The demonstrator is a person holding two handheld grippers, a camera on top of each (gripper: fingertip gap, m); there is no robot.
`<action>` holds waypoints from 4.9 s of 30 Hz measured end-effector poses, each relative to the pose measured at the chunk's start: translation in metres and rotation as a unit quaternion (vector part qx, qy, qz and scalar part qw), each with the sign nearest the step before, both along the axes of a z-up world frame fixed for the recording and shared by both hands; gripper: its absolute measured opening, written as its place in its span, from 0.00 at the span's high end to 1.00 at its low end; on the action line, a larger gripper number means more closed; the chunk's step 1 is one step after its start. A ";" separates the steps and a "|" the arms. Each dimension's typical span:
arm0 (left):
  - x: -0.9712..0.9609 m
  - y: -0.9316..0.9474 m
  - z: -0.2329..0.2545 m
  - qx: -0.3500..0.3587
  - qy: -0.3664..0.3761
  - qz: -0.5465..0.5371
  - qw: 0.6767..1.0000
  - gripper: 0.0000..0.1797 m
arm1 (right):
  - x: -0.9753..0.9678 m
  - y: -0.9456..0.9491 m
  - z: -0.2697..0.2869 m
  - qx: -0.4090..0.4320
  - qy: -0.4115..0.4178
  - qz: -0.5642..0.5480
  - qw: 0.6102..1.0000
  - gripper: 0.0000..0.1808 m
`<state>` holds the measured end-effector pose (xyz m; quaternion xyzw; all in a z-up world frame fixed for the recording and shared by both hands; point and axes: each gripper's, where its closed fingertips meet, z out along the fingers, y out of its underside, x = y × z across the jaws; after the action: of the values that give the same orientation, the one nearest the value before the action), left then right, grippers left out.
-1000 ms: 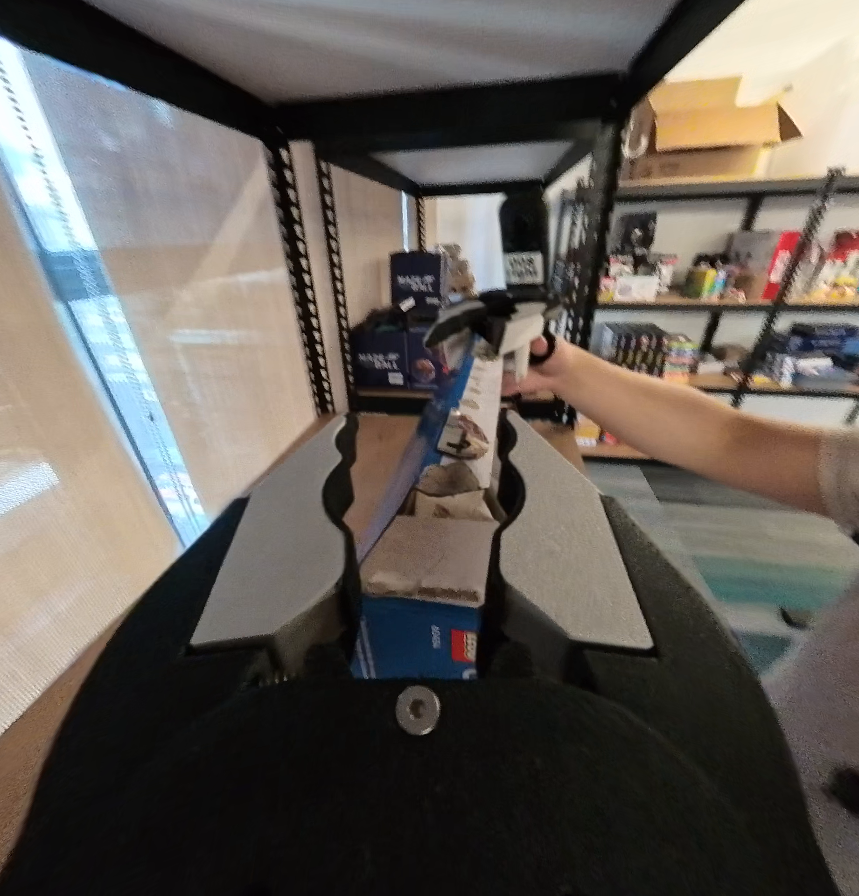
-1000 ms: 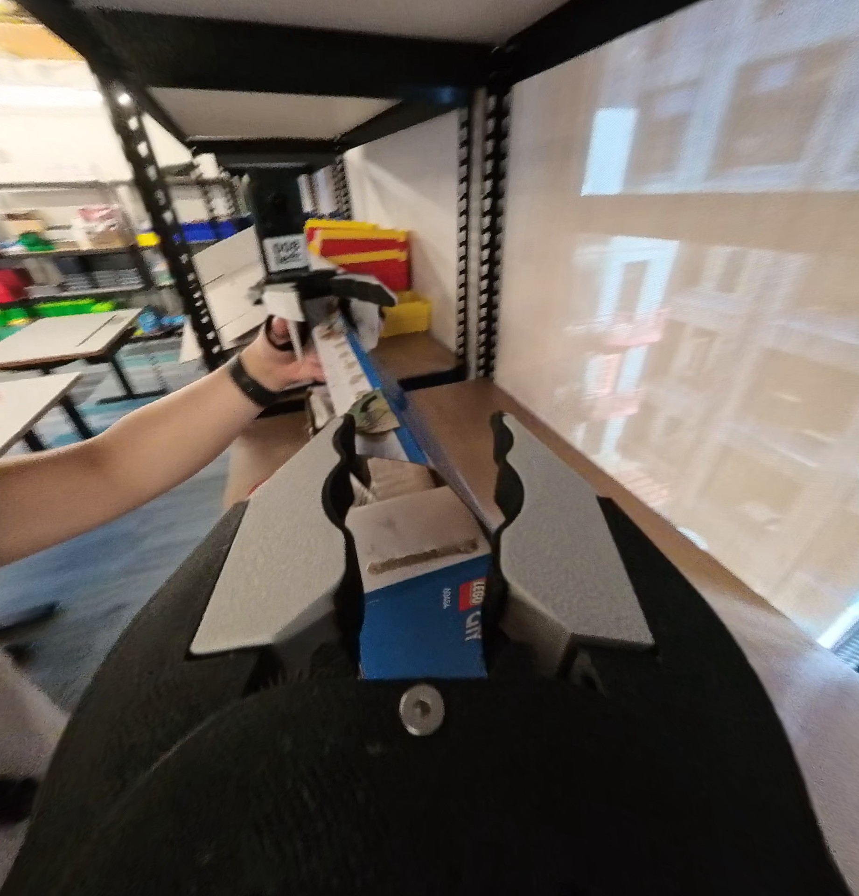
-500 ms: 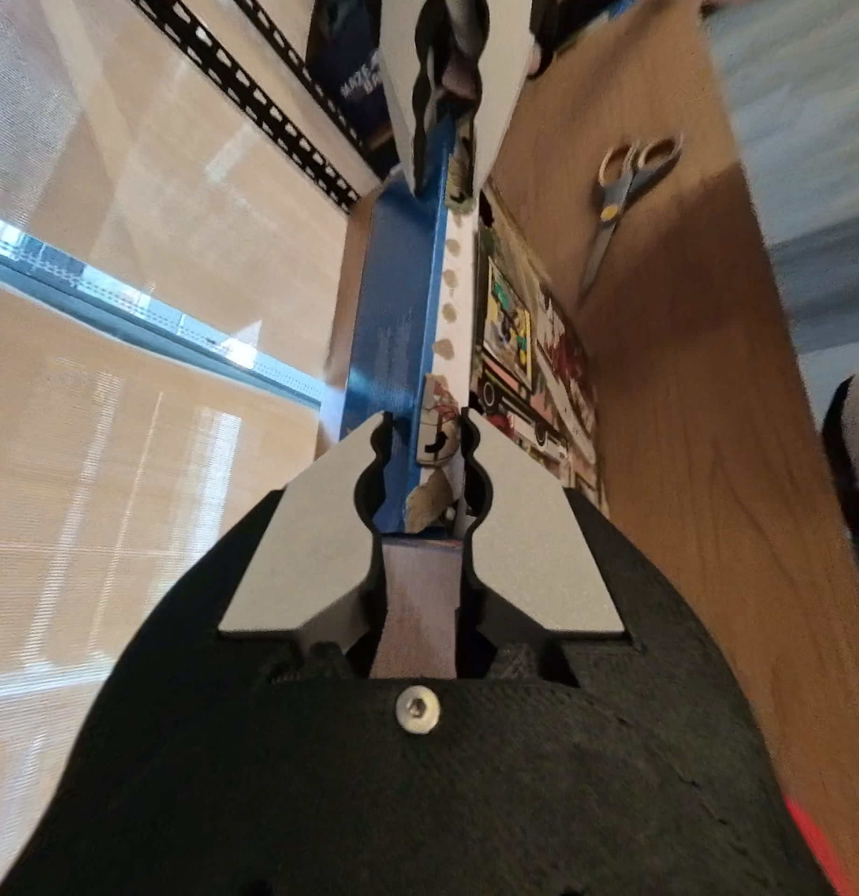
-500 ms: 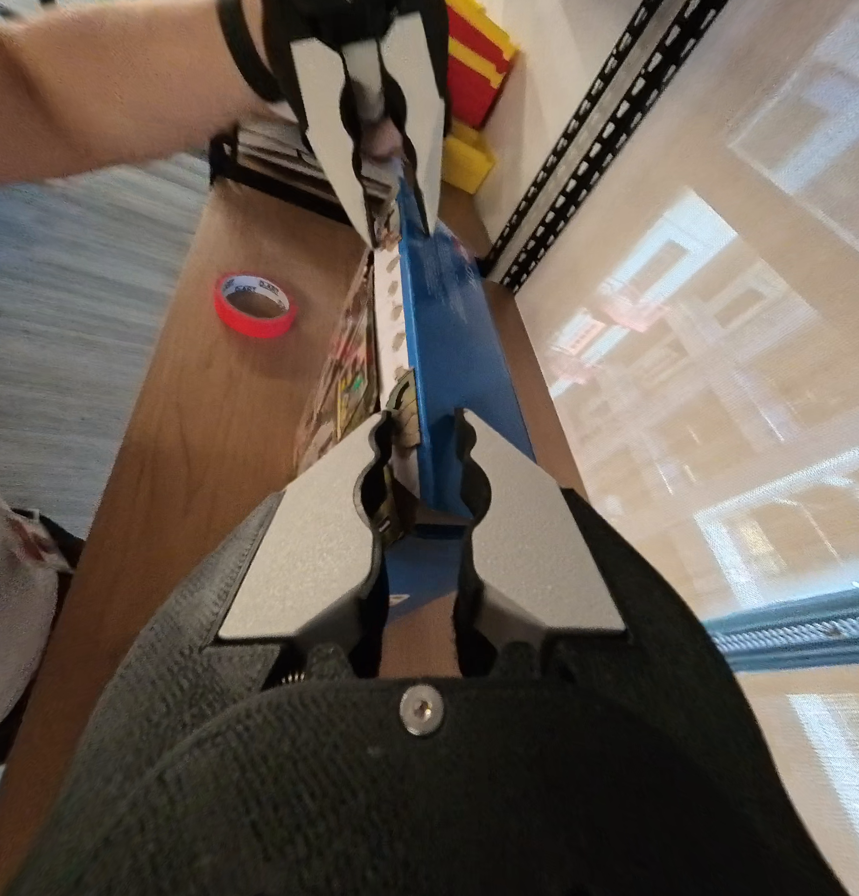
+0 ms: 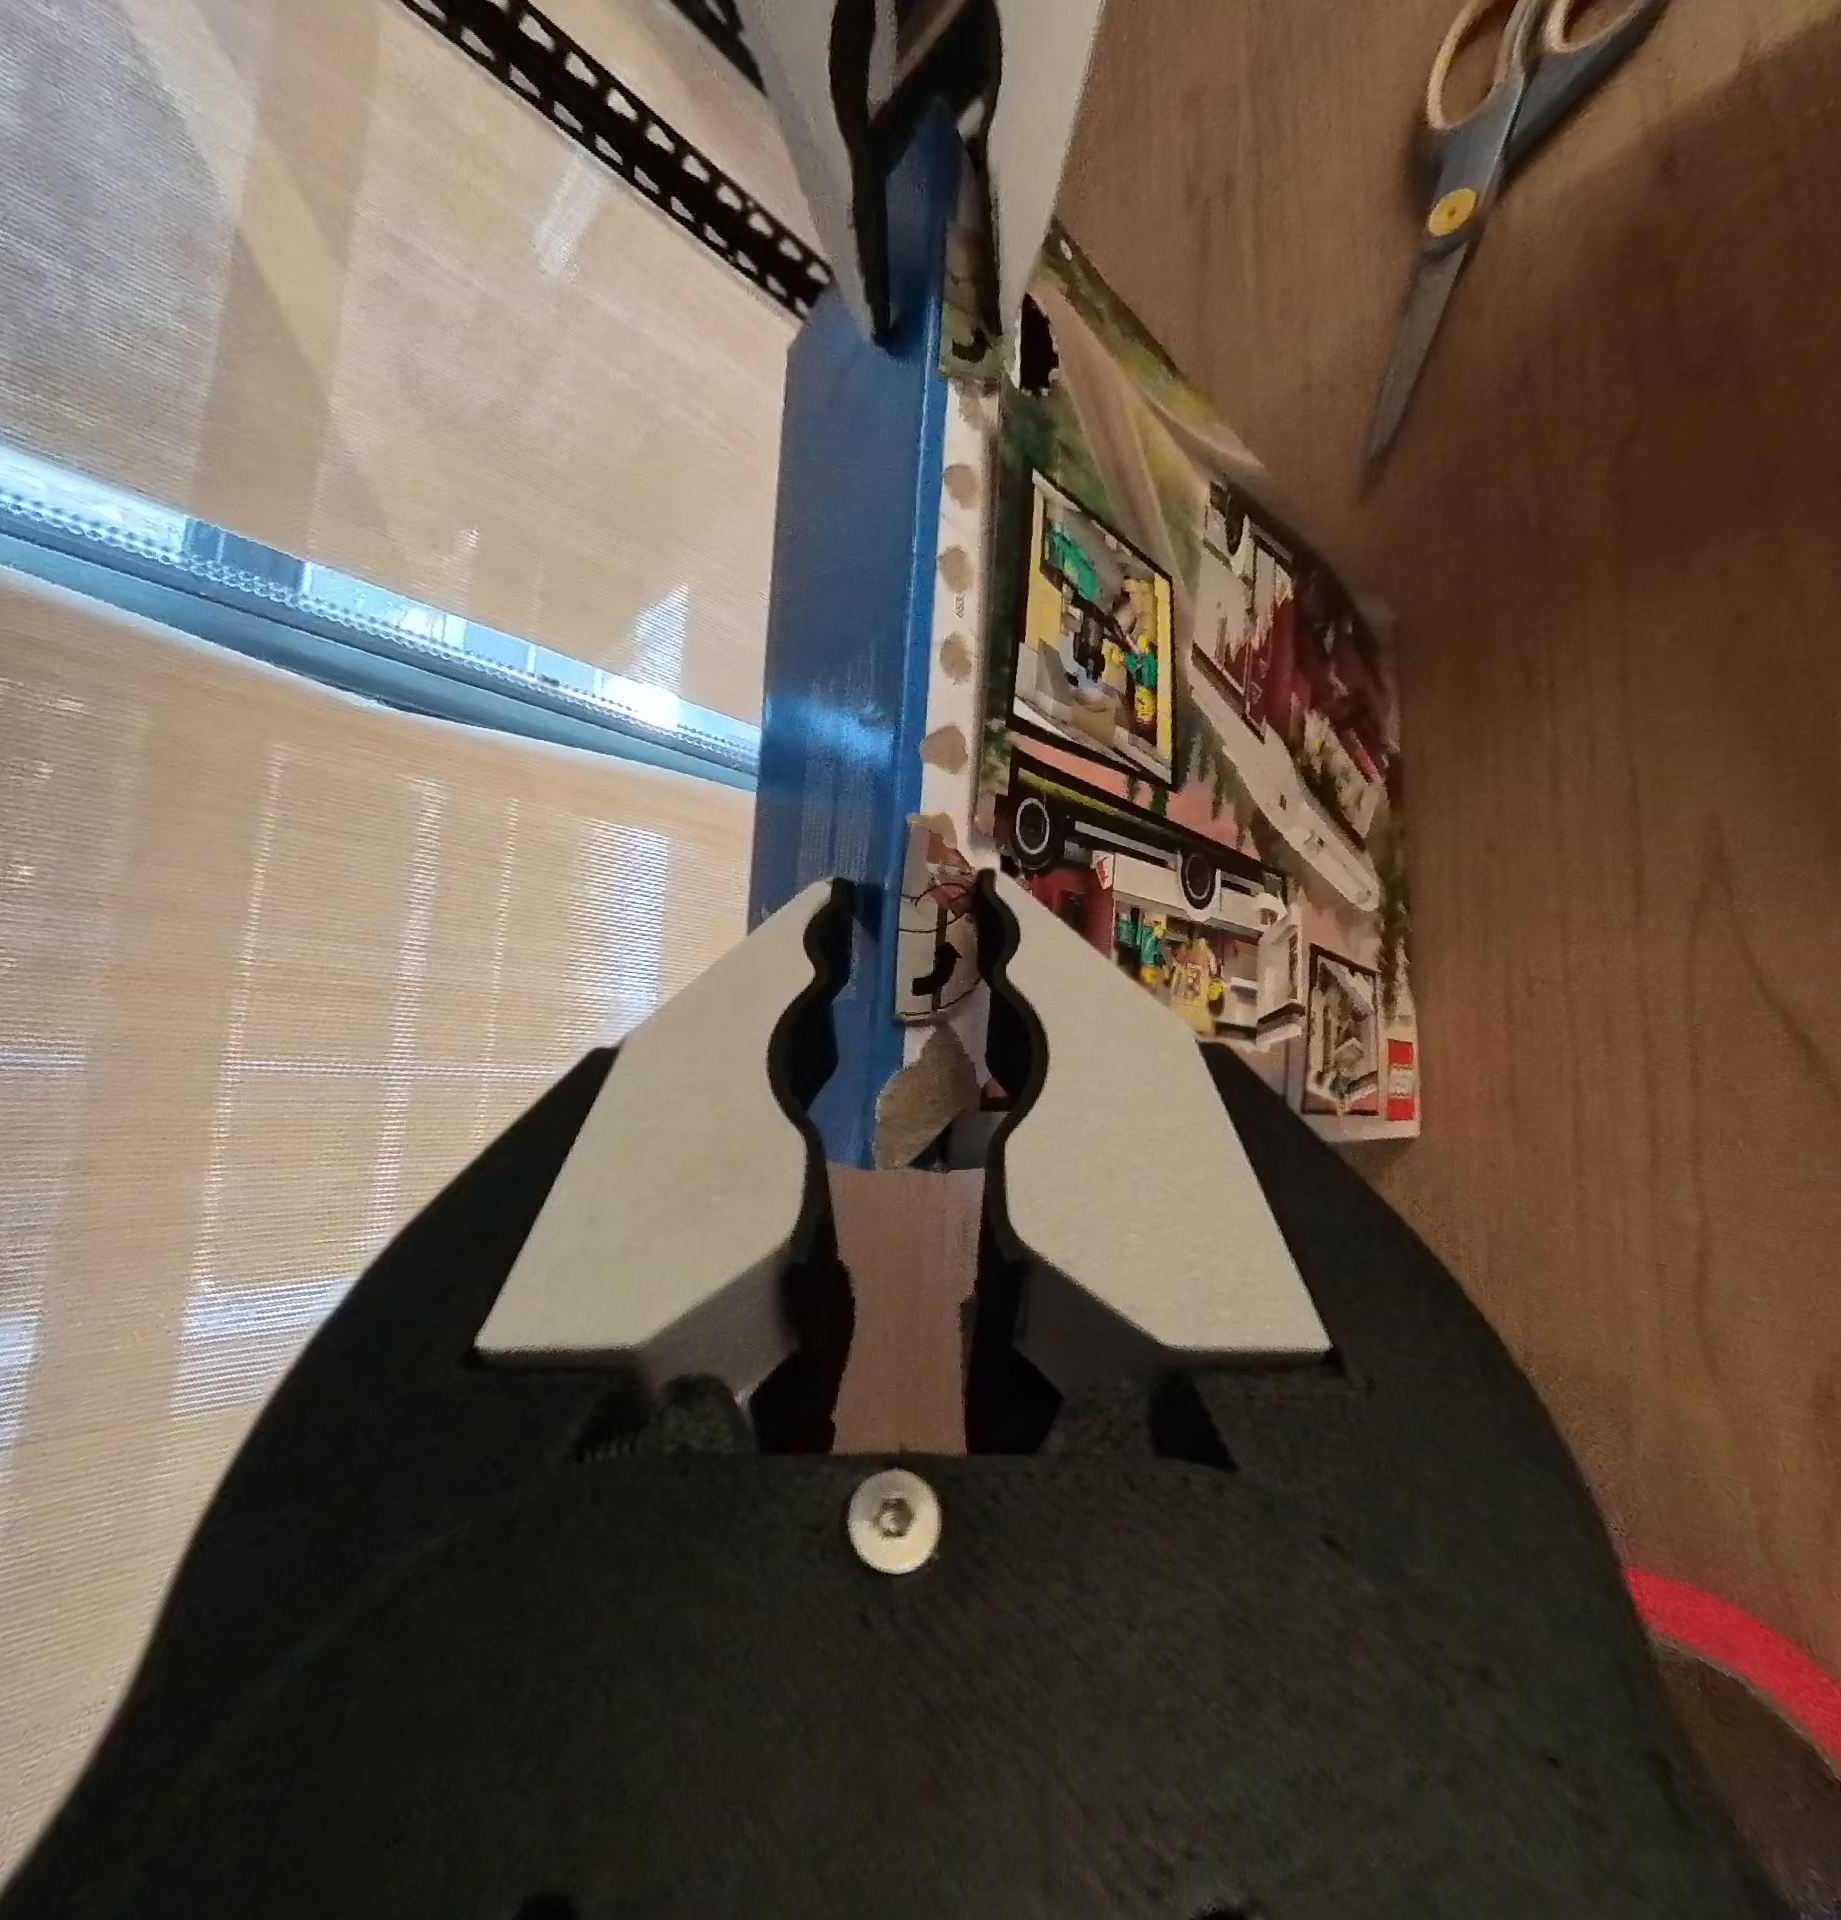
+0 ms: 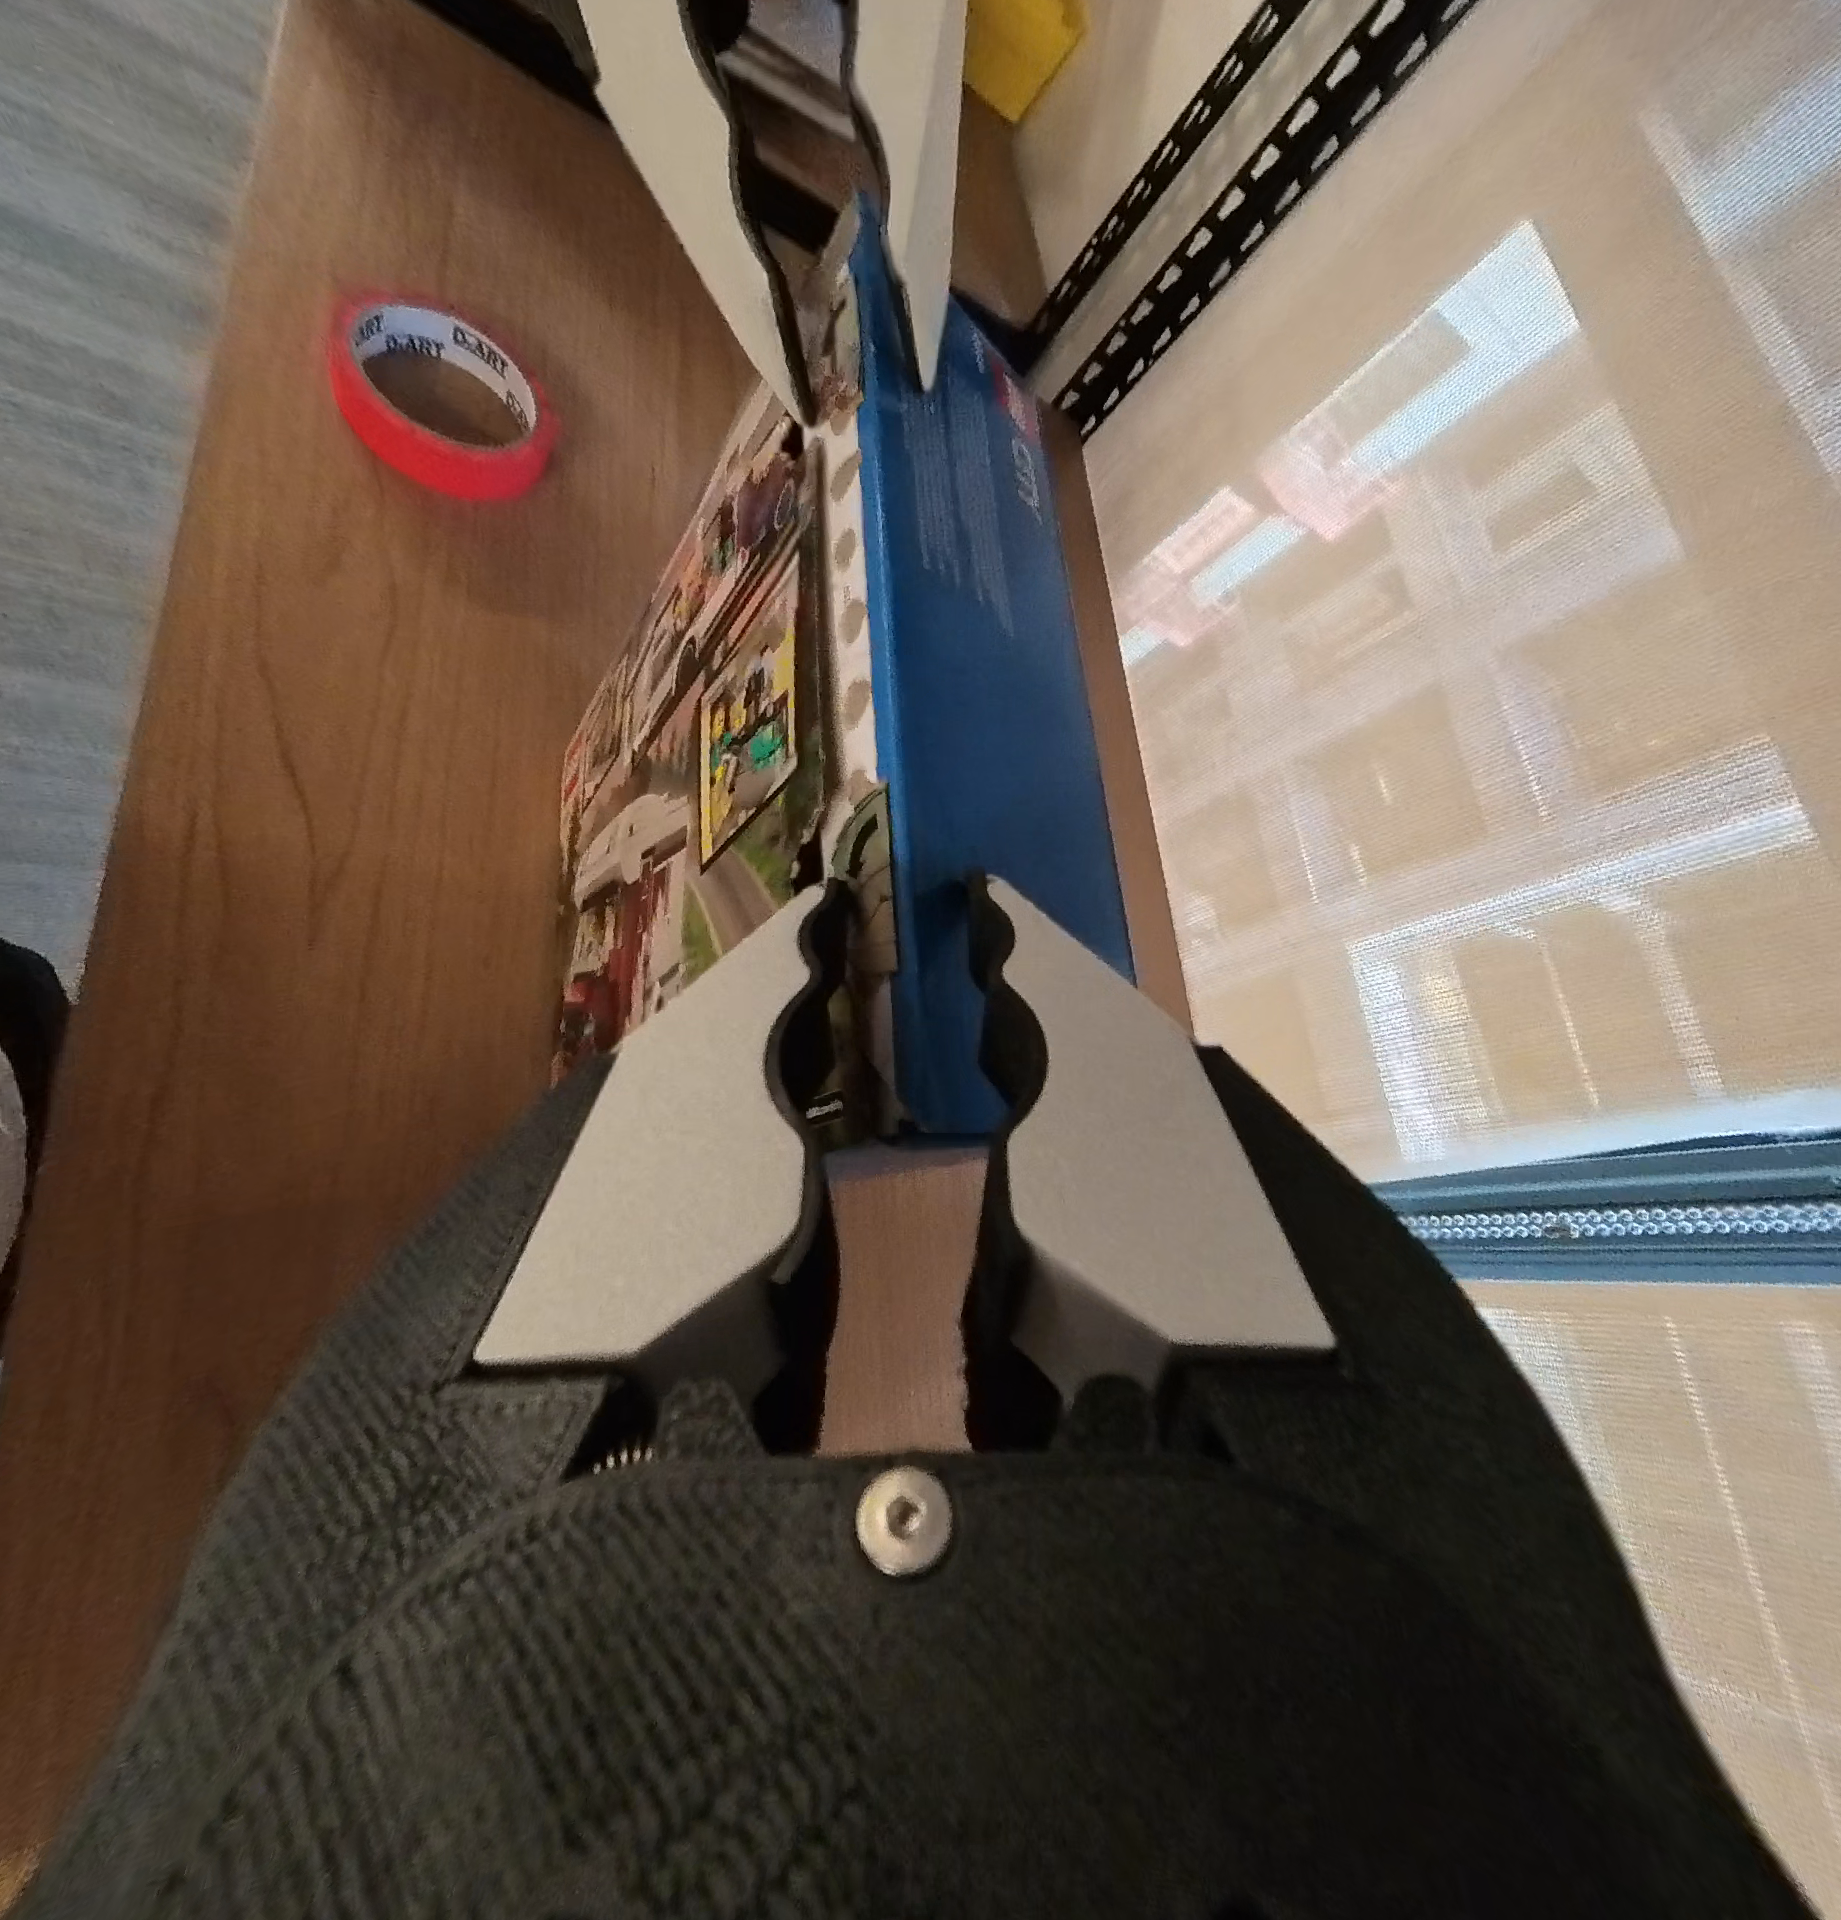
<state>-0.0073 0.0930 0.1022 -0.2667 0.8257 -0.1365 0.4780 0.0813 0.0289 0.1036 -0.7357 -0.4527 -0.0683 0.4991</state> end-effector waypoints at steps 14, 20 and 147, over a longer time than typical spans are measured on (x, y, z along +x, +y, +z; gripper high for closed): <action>-0.025 0.020 0.009 -0.073 0.002 0.032 0.997 0.84 | -0.001 0.000 0.005 -0.011 0.002 -0.017 1.000 0.89; -0.024 0.019 0.019 -0.050 -0.030 0.030 0.998 0.95 | -0.001 -0.001 0.013 0.000 0.011 -0.013 1.000 0.92; -0.181 0.106 0.011 0.154 -0.117 0.514 0.836 0.88 | 0.019 -0.015 -0.015 0.158 0.014 0.032 0.987 0.77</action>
<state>-0.1882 0.1986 0.1132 -0.5579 0.5182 0.2276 0.6069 0.1002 0.0134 0.0888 -0.6335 -0.4526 -0.1128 0.6173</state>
